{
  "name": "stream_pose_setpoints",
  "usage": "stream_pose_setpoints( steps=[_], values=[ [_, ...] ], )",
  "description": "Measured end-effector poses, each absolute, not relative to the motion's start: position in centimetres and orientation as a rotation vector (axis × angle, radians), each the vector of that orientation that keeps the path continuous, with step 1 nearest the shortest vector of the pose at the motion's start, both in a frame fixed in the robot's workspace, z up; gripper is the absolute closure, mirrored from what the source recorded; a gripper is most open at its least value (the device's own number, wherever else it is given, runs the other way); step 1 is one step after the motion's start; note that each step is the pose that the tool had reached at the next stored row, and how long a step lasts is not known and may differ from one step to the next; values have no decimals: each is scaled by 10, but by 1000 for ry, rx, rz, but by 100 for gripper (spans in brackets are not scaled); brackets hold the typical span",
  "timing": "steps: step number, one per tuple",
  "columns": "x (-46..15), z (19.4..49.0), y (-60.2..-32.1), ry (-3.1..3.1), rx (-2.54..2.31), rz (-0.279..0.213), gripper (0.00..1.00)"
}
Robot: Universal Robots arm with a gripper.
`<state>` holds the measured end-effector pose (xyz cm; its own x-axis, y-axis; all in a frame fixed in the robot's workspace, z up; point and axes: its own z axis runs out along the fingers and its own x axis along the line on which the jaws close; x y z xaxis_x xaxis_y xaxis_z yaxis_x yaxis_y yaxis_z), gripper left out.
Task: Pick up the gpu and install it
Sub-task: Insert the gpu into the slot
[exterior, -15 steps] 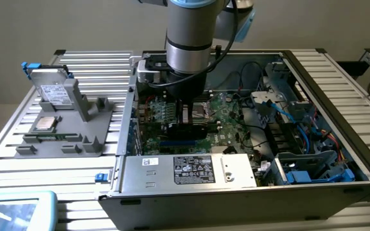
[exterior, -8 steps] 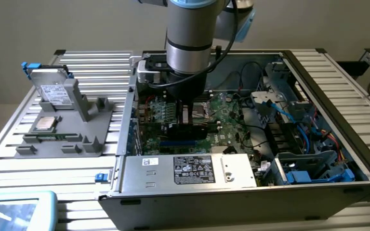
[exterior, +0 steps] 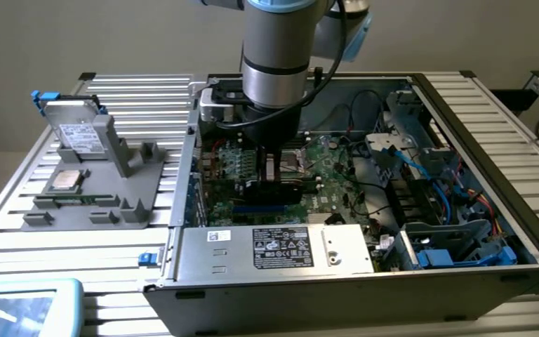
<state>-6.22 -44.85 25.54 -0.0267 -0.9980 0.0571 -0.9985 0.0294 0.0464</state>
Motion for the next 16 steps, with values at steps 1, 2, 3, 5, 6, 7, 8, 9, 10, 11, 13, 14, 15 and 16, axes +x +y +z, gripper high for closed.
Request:
stream_pose_setpoints(
  steps=[1,2,3,5,6,7,8,9,10,11,13,14,15,16],
  values=[
    [-62,255,-448,-2200,2139,10,73],
    [-62,255,-448,-2200,2139,10,73],
    [-62,255,-448,-2200,2139,10,73],
    [-62,254,-448,-2200,2139,10,73],
    [-62,254,-448,-2200,2139,11,73],
    [-62,254,-448,-2200,2139,11,73],
    [-62,253,-448,-2200,2139,12,73],
    [-62,253,-448,-2200,2139,13,73],
    [-62,253,-448,-2200,2139,13,73],
    [-62,253,-448,-2200,2139,14,73],
    [-63,252,-448,-2202,2140,17,73],
    [-63,252,-448,-2204,2141,20,73],
    [-63,252,-448,-2204,2142,22,73],
    [-63,252,-448,-2204,2142,22,73]
  ],
)
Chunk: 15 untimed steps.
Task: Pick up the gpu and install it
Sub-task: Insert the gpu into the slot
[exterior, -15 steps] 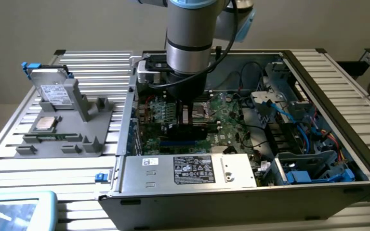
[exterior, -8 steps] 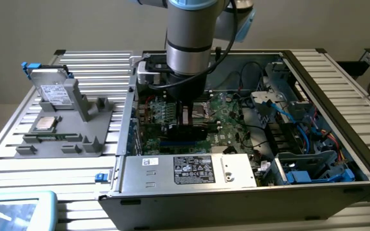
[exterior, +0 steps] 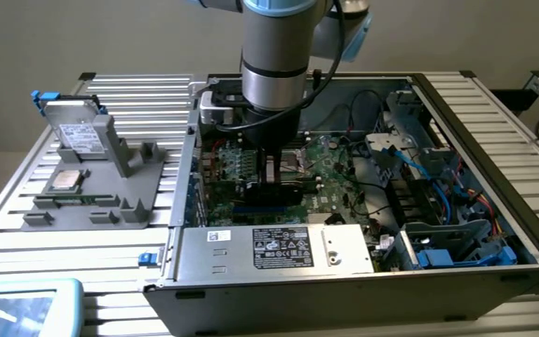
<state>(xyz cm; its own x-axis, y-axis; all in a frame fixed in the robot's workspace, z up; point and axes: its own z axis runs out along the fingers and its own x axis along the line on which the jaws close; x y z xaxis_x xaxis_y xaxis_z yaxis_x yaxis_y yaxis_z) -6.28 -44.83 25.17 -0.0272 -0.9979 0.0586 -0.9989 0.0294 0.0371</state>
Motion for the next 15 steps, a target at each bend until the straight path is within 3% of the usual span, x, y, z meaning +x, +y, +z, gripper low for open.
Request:
stream_pose_setpoints(
  steps=[15],
  values=[
    [-64,251,-447,-2204,2142,22,73]
  ],
)
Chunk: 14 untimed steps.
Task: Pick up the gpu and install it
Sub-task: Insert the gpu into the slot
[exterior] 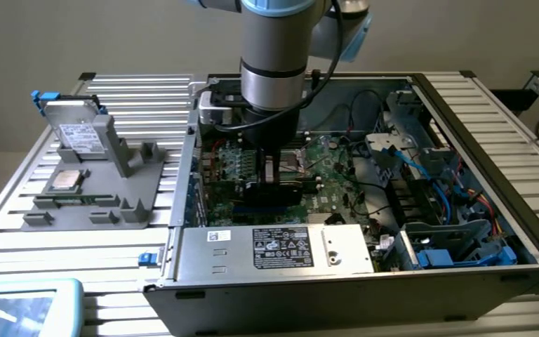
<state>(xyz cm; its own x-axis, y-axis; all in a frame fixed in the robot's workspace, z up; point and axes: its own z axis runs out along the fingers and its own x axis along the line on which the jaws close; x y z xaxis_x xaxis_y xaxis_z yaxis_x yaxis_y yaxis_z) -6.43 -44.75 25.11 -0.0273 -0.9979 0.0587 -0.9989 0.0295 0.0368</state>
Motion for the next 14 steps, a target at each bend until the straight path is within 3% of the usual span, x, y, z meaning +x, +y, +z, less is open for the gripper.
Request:
stream_pose_setpoints(
  steps=[14],
  values=[
    [-65,249,-447,-2204,2142,25,73]
  ],
)
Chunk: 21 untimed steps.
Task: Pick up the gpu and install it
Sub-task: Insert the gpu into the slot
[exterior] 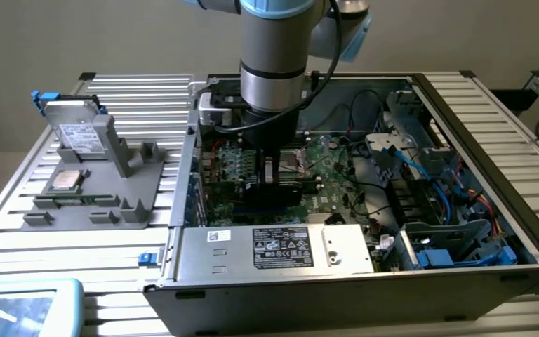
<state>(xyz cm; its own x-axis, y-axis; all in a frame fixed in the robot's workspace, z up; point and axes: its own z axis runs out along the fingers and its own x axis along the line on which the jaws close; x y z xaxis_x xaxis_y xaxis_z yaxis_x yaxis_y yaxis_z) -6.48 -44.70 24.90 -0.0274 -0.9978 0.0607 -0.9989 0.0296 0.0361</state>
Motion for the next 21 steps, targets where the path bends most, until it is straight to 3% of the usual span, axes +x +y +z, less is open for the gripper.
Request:
stream_pose_setpoints(
  steps=[21],
  values=[
    [-65,248,-447,-2207,2145,20,73]
  ],
)
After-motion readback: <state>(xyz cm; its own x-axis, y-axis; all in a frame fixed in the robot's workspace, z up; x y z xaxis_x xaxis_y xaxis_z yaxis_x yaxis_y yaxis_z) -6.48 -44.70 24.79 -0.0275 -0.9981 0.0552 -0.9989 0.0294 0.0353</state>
